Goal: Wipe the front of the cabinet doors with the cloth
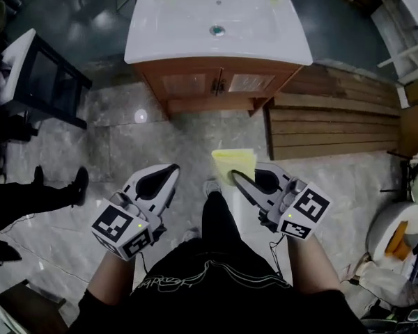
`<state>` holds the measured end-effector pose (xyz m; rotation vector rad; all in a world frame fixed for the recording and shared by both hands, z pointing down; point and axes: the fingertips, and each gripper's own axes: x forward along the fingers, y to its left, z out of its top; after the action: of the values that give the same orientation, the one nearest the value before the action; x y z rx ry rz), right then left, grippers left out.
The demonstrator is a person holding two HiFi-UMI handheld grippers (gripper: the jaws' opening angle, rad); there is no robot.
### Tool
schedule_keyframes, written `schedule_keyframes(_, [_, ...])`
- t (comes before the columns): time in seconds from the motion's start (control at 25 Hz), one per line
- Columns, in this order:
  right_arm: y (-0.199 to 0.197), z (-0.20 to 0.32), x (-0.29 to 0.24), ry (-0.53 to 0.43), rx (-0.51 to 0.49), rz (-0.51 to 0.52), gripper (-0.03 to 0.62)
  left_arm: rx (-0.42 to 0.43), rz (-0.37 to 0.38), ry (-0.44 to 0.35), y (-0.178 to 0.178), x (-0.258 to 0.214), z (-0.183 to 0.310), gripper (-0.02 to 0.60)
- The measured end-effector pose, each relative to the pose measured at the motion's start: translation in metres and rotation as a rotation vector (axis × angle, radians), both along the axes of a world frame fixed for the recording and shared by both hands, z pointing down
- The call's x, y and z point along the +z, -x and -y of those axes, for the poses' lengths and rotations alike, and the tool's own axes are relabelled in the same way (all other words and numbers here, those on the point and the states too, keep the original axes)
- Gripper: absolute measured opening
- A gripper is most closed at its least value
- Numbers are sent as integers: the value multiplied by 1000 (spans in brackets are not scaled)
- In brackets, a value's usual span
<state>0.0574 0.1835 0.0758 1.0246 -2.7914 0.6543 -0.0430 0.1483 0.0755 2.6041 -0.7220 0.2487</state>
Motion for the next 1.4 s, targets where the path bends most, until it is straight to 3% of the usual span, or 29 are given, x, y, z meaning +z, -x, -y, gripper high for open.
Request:
schedule_keyframes(0.32, [34,-122,-130,-93,165,24,41,187,-43,-161,20,-138,-134,6])
schedule_keyframes(0.56, [48,-171,-198,-202,203,-34,41,187,-72,-227,35,-202,-183,6])
schedule_keyframes(0.76, [40,-214,-216,-219,184,16,41,184,-79,-277,21,-226,-223,6])
schedule_keyframes(1.0, [2,-273,-226,-270,187,-42,41,181,-59,-343,-15,-240,-284,6])
schedule_keyframes(1.2, [-25,-311,-223,-258,169,-4,41,151,-53,-332,-43,-235,-320,6])
schedule_keyframes(1.4, [-27,-343,-232,-288,112,10,41,133,-63,-333,-56,-238,-355,6])
